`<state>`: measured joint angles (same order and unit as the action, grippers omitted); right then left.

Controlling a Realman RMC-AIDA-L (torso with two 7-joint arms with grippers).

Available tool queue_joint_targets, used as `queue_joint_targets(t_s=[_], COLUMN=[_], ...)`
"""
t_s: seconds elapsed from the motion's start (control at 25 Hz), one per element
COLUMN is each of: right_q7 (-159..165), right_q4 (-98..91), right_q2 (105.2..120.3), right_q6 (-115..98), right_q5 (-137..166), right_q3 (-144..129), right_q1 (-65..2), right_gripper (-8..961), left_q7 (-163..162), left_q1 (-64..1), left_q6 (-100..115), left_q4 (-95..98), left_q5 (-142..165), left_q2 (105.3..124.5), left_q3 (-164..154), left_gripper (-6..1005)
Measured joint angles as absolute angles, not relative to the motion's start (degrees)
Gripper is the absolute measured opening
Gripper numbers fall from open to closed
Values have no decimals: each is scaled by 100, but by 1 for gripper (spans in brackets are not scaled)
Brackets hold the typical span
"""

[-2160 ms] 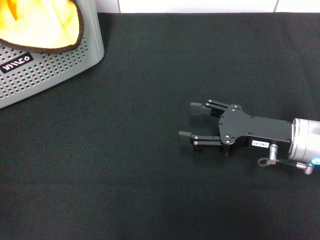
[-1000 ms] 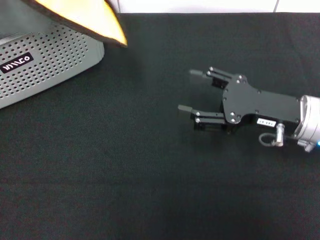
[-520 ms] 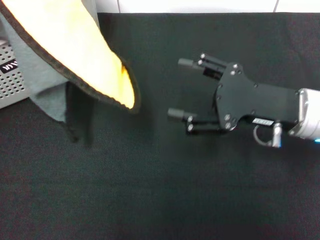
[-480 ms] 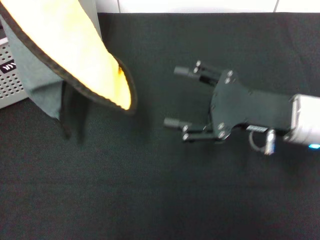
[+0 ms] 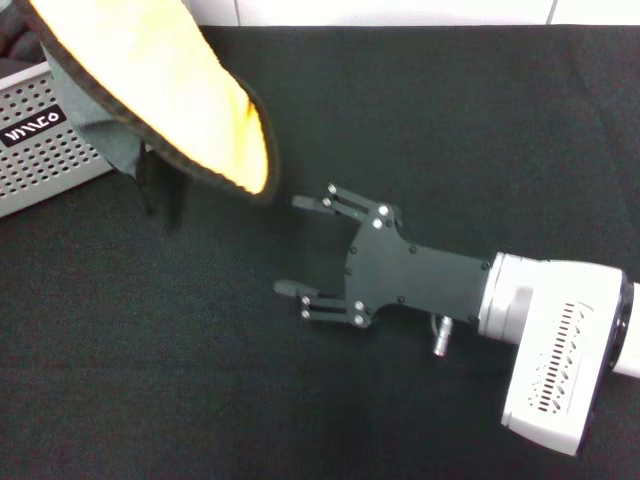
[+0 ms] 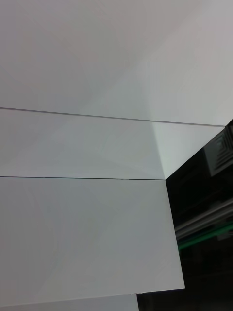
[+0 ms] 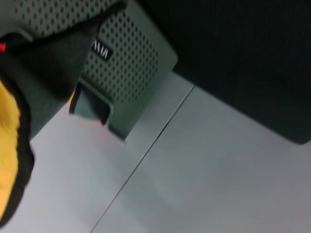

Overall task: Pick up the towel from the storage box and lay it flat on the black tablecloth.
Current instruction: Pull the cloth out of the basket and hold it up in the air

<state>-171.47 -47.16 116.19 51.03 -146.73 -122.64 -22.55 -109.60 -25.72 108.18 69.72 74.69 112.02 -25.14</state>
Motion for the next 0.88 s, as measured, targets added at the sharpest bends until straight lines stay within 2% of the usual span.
queue_joint_targets(t_s=[0.88], right_q7=[-17147], right_q4=[-6171], right_q2=[11615], right_q6=[5264], right_q5=[-13673], right_q3=[-11693], right_q1=[-1259], right_gripper=[811], left_q7=[-10846], left_q1=[-2576], left_q6=[10819], left_q4=[6653], left_q5=[7562], left_q2=[11215], left_q3=[-2513], left_gripper=[18])
